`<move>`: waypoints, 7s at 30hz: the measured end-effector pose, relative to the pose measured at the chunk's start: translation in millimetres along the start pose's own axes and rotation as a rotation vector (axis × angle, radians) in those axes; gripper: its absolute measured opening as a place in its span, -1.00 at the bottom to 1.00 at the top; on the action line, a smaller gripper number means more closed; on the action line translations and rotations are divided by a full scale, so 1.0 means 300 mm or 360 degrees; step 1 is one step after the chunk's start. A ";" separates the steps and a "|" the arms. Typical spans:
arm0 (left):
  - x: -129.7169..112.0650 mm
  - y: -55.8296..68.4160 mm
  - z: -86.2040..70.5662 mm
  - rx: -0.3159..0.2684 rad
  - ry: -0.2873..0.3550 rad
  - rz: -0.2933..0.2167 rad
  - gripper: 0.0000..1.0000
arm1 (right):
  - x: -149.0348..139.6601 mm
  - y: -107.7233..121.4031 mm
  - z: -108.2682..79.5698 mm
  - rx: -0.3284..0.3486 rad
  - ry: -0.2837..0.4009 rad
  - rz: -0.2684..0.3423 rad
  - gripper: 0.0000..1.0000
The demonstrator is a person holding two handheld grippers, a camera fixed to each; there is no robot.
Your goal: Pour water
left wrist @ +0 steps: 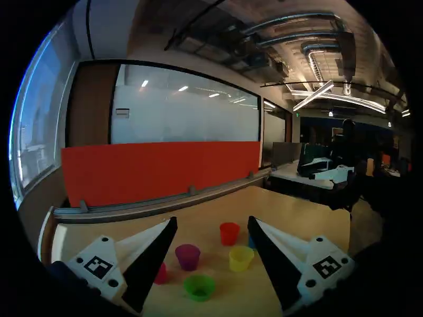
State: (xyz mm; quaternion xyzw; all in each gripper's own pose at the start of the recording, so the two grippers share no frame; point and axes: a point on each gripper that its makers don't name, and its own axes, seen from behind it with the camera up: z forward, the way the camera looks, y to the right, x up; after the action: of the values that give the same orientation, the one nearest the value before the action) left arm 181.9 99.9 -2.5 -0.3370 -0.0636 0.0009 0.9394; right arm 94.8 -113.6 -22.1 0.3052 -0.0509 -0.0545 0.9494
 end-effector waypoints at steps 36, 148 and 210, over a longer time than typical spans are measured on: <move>-0.456 -0.065 0.087 -0.0048 -0.0394 0.0008 0.99 | -0.417 0.069 0.163 0.0035 -0.0390 -0.0032 0.99; -0.778 -0.077 0.287 -0.0173 -0.0751 0.0133 0.78 | -0.774 0.156 0.455 0.0022 -0.0676 -0.0052 0.85; -0.219 0.159 0.151 -0.0210 0.0039 0.0029 0.79 | -0.188 -0.121 0.244 0.0019 -0.0053 -0.0114 0.85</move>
State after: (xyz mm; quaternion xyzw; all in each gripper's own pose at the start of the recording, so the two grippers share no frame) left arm 113.4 162.7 -5.9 -0.3988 -0.0488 0.0012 0.9157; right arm 26.8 -177.3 12.2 0.3116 -0.0561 -0.0933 0.9440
